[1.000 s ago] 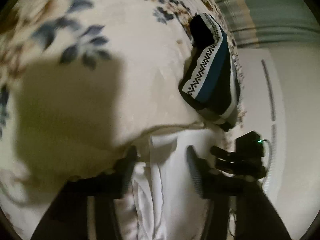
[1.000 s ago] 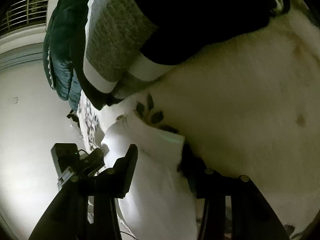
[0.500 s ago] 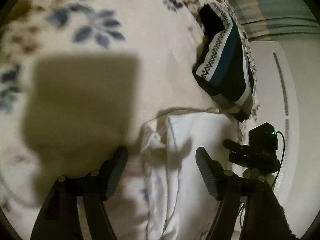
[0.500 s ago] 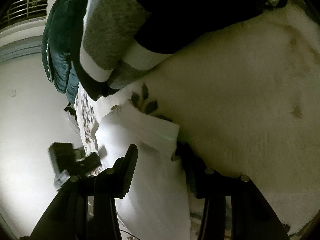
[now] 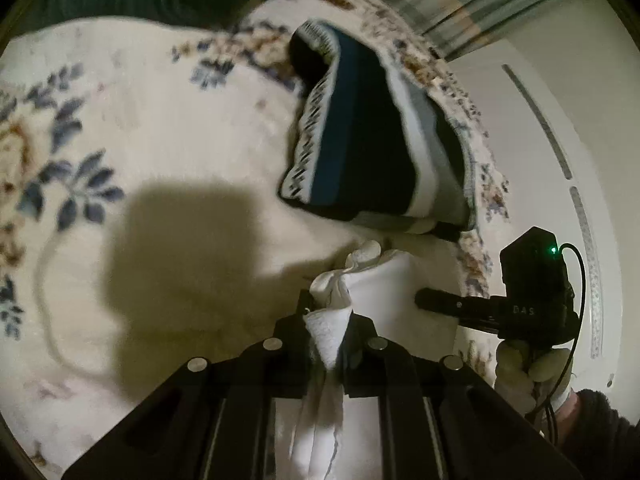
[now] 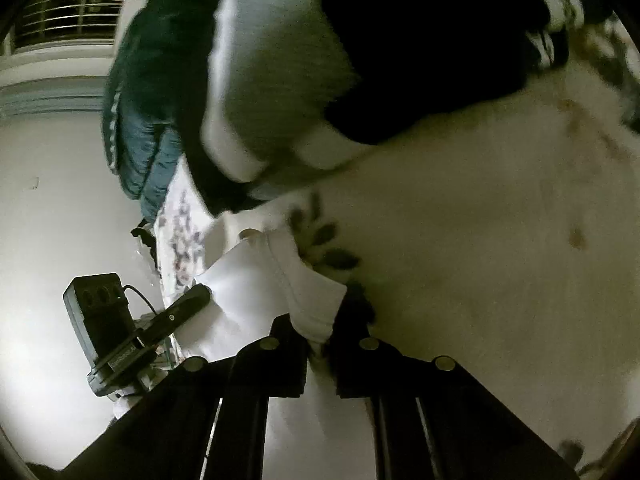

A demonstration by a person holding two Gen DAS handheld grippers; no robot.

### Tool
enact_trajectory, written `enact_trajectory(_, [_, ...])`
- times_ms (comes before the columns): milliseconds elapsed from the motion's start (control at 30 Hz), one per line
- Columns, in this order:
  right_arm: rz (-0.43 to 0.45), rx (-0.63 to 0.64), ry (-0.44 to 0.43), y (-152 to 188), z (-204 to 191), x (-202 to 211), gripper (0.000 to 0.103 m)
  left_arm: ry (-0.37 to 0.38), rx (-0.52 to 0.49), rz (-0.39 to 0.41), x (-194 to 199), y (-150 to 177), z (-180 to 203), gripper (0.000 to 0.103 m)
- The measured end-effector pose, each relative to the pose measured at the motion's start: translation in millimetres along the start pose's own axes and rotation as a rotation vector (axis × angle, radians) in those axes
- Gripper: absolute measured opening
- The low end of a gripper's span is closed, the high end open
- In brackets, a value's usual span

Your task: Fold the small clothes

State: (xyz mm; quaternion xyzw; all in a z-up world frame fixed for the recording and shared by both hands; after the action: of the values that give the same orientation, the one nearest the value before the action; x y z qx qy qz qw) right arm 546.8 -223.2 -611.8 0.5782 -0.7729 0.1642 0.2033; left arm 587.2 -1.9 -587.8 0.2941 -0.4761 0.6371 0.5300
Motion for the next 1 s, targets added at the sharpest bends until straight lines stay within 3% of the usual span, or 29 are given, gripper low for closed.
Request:
enact_trajectory(267, [0.031,0.159,0.029,39,-60,32,0.008,0.036,-0.068,0.083,62,19,30,0.009])
enact_trajectory(467, [0.014,0.245,0.047,113,-87,59,0.008,0.069,-0.073,0.077,111,80,42,0.010])
enact_trajectory(533, [-0.016,0.268,0.047,145,-88,65,0.008,0.081,-0.058,0.044,122,116,40,0.016])
enact_trajectory(567, [-0.032,0.277,0.058,163,-84,70,0.012,0.085,-0.038,0.023,124,131,37,0.021])
enact_trajectory(633, [-0.096,0.279,0.062,200,-75,73,0.017,0.080,0.011,-0.016,132,164,28,0.052])
enact_trajectory(700, [-0.165,0.255,0.098,238,-58,76,0.044,0.066,0.085,-0.035,141,202,13,0.060])
enact_trajectory(767, [-0.228,0.230,0.144,274,-41,78,0.057,0.063,0.158,-0.076,145,232,0,0.060])
enact_trajectory(833, [-0.248,0.182,0.150,298,-28,85,0.057,0.033,0.209,-0.093,150,251,-11,0.060])
enact_trajectory(1000, [-0.139,0.052,0.101,309,-10,110,0.057,-0.023,0.269,-0.074,144,253,-20,0.060])
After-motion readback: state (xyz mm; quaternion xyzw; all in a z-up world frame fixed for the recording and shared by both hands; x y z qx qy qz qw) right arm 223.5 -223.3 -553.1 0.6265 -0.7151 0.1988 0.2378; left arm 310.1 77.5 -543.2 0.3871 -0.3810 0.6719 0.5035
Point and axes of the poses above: each gripper's, at about its wrist camera, not at the fingertips, and x roughly against the way its jaws point, z to its right, y to its underside, the point moved 7 cm from there along -x, roughly the way its jaws point, and after that the axes turned 14 degrees about -y, right-handed, at the moved point
